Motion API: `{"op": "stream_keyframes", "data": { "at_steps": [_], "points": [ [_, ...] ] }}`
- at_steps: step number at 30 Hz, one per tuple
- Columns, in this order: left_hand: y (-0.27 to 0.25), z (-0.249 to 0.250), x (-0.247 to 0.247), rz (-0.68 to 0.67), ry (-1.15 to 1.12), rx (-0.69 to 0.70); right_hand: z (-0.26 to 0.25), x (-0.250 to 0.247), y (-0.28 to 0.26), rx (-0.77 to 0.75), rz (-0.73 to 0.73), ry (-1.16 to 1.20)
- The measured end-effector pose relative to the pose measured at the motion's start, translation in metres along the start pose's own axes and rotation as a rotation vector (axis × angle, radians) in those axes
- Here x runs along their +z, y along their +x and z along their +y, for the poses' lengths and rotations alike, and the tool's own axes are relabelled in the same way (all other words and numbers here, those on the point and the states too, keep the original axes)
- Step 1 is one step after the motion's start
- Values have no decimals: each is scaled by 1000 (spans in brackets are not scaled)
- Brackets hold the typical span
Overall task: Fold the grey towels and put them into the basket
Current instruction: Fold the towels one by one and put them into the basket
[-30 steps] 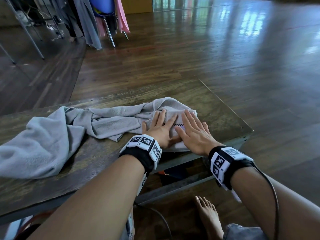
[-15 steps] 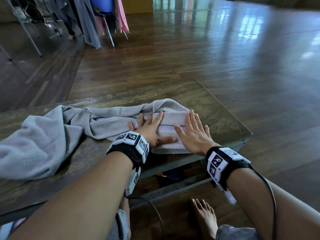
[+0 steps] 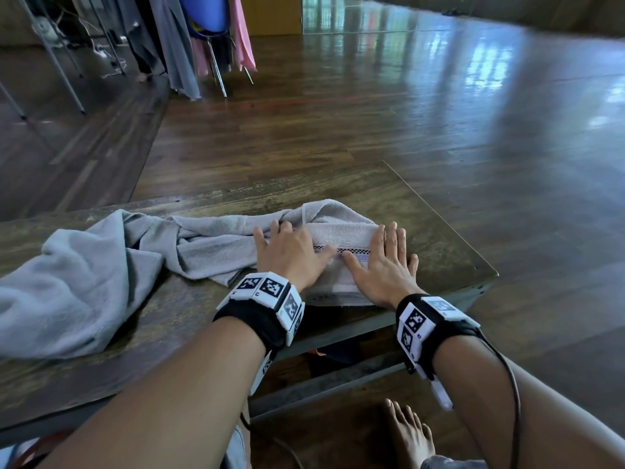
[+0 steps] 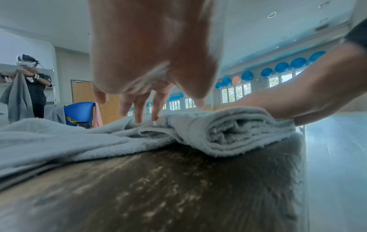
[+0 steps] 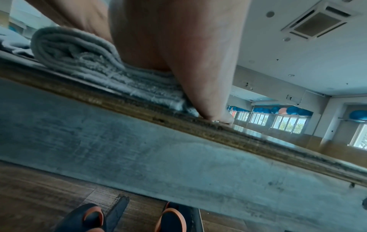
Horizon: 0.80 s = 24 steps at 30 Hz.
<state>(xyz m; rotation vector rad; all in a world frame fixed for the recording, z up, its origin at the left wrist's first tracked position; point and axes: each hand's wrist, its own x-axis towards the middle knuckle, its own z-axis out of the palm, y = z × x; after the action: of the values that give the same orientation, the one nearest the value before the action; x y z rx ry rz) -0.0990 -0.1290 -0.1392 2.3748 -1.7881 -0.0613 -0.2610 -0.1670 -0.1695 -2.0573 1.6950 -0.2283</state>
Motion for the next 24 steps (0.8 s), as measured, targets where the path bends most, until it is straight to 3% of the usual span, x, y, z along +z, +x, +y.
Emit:
{"op": "stream_keyframes", "data": {
  "at_steps": [3,8,10,16,19,24],
  "points": [
    [2,-1,-4,77,-122,-109,-1,0,5,-5,-13,-6],
    [8,-3,-1,-129,-538,-157,1,5,9,-40,-20,-16],
    [11,-4,-1,-170,-608,-175,2,5,10,-44,-42,12],
    [10,5,-17,-40,-816,-149,2,-13,12,74,-57,294],
    [8,7,-29,-22,-942,-110,-9,-18,10,102,1,340],
    [-6,-13,-58,23,-1118,-162,-58,-44,1,39,150,447]
  ]
}}
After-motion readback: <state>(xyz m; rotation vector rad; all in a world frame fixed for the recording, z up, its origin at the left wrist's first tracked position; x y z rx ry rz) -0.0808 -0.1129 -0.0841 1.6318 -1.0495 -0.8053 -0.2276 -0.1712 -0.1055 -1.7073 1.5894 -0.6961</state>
